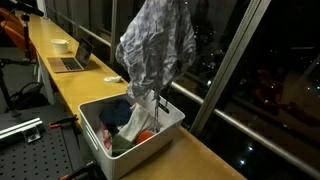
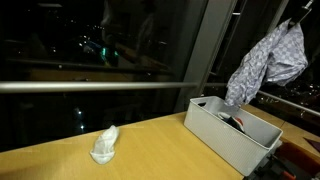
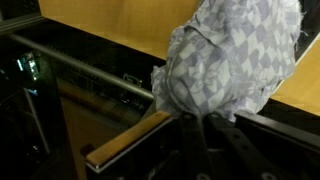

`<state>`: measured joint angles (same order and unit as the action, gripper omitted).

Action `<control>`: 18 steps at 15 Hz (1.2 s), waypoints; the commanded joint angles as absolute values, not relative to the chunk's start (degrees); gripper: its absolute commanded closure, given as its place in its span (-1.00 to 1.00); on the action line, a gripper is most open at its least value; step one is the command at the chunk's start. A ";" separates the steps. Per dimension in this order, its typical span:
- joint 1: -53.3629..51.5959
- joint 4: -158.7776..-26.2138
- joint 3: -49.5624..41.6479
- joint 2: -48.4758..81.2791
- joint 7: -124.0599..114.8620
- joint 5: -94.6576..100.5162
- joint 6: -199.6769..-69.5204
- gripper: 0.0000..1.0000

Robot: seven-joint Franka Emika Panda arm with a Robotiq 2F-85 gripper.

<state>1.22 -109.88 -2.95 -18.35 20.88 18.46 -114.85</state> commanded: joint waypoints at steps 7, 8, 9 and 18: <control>-1.27 -107.04 -0.59 -10.54 20.86 17.78 -113.86 0.97; -1.38 -107.28 -0.48 -9.44 20.94 17.68 -114.07 0.97; -1.44 -107.37 -0.40 -8.42 21.06 17.58 -114.10 0.97; -1.76 -108.68 0.27 -2.54 20.85 17.20 -114.72 0.97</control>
